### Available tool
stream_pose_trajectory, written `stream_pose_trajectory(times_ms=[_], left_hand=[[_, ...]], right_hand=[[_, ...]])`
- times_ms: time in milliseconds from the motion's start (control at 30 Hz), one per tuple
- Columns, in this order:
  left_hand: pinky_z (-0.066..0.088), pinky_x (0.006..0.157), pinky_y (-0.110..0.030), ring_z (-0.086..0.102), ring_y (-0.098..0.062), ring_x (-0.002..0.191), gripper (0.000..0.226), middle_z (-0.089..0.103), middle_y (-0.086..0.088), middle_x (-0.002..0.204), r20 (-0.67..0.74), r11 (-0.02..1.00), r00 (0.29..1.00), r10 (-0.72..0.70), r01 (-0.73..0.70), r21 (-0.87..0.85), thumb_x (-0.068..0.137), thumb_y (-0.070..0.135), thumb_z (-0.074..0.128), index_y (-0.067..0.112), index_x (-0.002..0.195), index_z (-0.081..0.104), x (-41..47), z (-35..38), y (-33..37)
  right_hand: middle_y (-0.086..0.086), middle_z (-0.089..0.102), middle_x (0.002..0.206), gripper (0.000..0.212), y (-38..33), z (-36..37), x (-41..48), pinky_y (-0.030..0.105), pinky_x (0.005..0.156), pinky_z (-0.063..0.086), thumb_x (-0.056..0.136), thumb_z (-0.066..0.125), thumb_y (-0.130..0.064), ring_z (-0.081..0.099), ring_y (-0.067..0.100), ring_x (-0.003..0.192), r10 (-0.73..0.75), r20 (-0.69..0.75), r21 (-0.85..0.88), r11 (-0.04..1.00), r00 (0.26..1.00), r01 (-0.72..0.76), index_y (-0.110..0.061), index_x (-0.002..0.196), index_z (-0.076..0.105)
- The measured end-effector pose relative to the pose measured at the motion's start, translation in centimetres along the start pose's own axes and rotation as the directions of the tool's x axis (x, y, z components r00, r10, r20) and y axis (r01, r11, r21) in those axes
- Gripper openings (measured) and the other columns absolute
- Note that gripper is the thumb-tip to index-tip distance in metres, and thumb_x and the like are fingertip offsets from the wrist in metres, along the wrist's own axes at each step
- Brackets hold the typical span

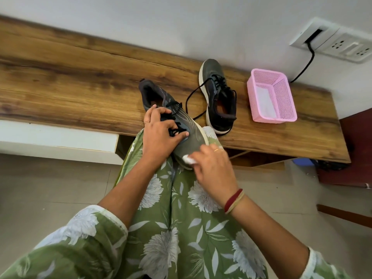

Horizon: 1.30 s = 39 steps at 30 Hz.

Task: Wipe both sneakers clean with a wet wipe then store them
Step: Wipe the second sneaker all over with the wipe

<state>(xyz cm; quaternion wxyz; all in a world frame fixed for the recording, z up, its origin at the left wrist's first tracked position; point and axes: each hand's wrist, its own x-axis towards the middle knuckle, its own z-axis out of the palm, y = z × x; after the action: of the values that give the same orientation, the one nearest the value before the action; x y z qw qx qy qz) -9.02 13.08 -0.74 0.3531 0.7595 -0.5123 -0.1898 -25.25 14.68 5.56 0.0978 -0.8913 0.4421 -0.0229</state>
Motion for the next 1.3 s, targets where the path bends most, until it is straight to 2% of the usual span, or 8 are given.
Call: stream_pose_trajectory(times_ms=[200, 333, 467, 600, 700, 867, 1000, 1300], left_hand=[[0.022, 0.108, -0.033, 0.020, -0.027, 0.137, 0.032, 0.048, -0.002, 0.128, 0.000, 1.000, 1.000, -0.010, 0.010, -0.005, 0.069, 0.043, 0.079, 0.015, 0.070, 0.065, 0.0, 0.1, 0.1], [0.019, 0.109, -0.032, 0.020, -0.027, 0.137, 0.032, 0.048, -0.004, 0.128, 0.010, 0.999, 1.000, 0.004, -0.003, -0.040, 0.068, 0.041, 0.080, 0.013, 0.071, 0.066, 0.0, 0.2, 0.1], [0.021, 0.107, -0.033, 0.021, -0.025, 0.137, 0.030, 0.047, -0.001, 0.127, 0.007, 0.992, 1.000, -0.018, 0.019, -0.125, 0.068, 0.038, 0.081, 0.018, 0.066, 0.059, -0.1, 0.0, 0.1], [0.038, 0.106, -0.040, 0.039, -0.016, 0.126, 0.035, 0.043, 0.011, 0.116, -0.123, 0.894, 0.989, -0.080, 0.017, -0.448, 0.062, 0.046, 0.082, 0.027, 0.060, 0.053, 0.7, -0.6, -0.6], [0.046, 0.098, -0.044, 0.046, -0.015, 0.117, 0.034, 0.041, 0.008, 0.111, -0.100, 0.826, 0.989, -0.109, 0.035, -0.562, 0.060, 0.050, 0.083, 0.036, 0.057, 0.052, 2.7, -1.5, -1.2], [0.051, 0.086, -0.028, 0.052, -0.014, 0.109, 0.038, 0.045, 0.000, 0.113, 0.071, 0.771, 0.997, -0.039, 0.075, -0.632, 0.057, 0.038, 0.087, 0.024, 0.056, 0.052, 3.7, -1.8, -1.3], [0.046, 0.084, -0.019, 0.053, -0.008, 0.106, 0.037, 0.047, -0.001, 0.114, 0.229, 0.792, 0.971, 0.061, 0.093, -0.603, 0.056, 0.037, 0.085, 0.015, 0.057, 0.054, 4.3, -1.4, -0.8], [0.039, 0.096, -0.018, 0.050, -0.002, 0.113, 0.050, 0.049, 0.000, 0.111, 0.318, 0.847, 0.929, 0.190, 0.008, -0.531, 0.072, 0.047, 0.067, 0.003, 0.051, 0.055, 5.0, -0.4, 0.5]], right_hand=[[0.002, 0.059, 0.091, 0.015, 1.3, -0.6, 1.4, 0.038, 0.083, 0.034, 0.088, 0.057, -0.021, 0.050, 0.024, 0.093, 0.185, -0.045, -0.017, 0.982, 0.982, -0.186, -0.019, 0.098, 0.068], [0.001, 0.058, 0.087, 0.014, -1.2, -0.5, 0.6, 0.040, 0.082, 0.039, 0.087, 0.055, -0.015, 0.053, 0.024, 0.091, -0.035, 0.010, -0.081, 0.996, 0.999, 0.036, -0.020, 0.093, 0.067], [0.000, 0.062, 0.099, 0.018, 4.7, -2.5, 4.8, 0.036, 0.089, 0.038, 0.093, 0.053, -0.025, 0.054, 0.020, 0.098, 0.313, -0.035, -0.008, 0.950, 0.949, -0.313, -0.020, 0.105, 0.065], [0.003, 0.065, 0.090, 0.013, 9.0, -4.9, 5.7, 0.030, 0.071, 0.052, 0.087, 0.065, -0.016, 0.061, 0.014, 0.082, 0.570, -0.056, 0.776, 0.541, 0.820, -0.324, -0.010, 0.099, 0.066], [-0.001, 0.063, 0.087, 0.005, 9.1, -4.5, 4.3, 0.020, 0.060, 0.049, 0.091, 0.058, -0.012, 0.059, 0.005, 0.075, 0.591, 0.093, 0.905, 0.285, 0.801, -0.315, -0.013, 0.094, 0.062], [0.000, 0.066, 0.087, 0.012, 6.7, -1.6, 2.1, 0.024, 0.062, 0.053, 0.094, 0.052, -0.017, 0.062, 0.011, 0.075, 0.499, 0.314, 0.912, 0.076, 0.808, -0.402, -0.013, 0.098, 0.062], [0.005, 0.062, 0.096, 0.007, 5.6, -0.1, 2.8, 0.040, 0.078, 0.050, 0.094, 0.054, -0.020, 0.059, 0.020, 0.088, 0.525, 0.129, 0.924, 0.244, 0.841, -0.294, -0.017, 0.096, 0.060], [-0.002, 0.060, 0.091, 0.006, 3.5, 2.0, 4.1, 0.029, 0.071, 0.041, 0.088, 0.060, -0.019, 0.053, 0.012, 0.085, 0.349, -0.164, 0.577, 0.793, 0.923, -0.197, -0.018, 0.094, 0.060]])
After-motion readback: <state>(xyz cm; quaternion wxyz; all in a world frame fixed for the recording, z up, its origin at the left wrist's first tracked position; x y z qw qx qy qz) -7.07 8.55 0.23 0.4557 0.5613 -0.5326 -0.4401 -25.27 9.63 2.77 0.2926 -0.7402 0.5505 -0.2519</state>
